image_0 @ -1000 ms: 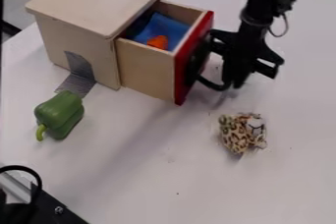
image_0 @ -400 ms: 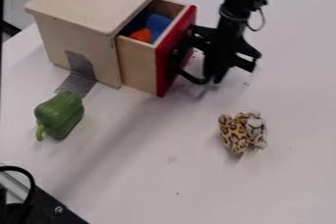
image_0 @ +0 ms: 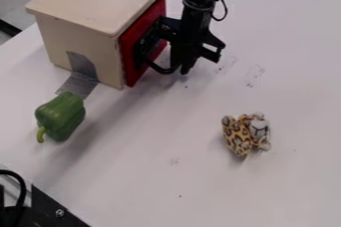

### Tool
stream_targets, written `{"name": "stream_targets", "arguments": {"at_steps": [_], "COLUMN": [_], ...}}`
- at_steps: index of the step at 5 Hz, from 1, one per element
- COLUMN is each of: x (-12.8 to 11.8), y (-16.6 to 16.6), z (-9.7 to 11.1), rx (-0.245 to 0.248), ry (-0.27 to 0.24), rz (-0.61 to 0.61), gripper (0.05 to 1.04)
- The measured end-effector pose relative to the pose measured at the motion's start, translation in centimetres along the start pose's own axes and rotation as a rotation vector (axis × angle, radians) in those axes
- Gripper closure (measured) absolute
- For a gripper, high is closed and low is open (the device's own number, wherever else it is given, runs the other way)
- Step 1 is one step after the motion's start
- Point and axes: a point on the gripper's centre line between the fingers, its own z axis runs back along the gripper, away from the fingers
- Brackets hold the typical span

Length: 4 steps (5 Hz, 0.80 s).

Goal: Fechou a gaveta

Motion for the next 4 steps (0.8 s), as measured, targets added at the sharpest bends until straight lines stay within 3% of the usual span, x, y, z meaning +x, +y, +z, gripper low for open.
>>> {"name": "stream_targets", "arguments": {"at_steps": [1,2,3,4], "x": [0.1,0.7,0.6,-0.3], "y": [0.5,1.9,1.8,1.2], "z": [-0.2,0.0,0.1,1.4], "rx": [0.000,-0.013,-0.027,-0.077], "ry": [0.030,0.014,0.017,0.009], "rz": [0.010,0.006,-0.024,-0.080], "gripper": [0.925,0.694,0.372,0.115]}}
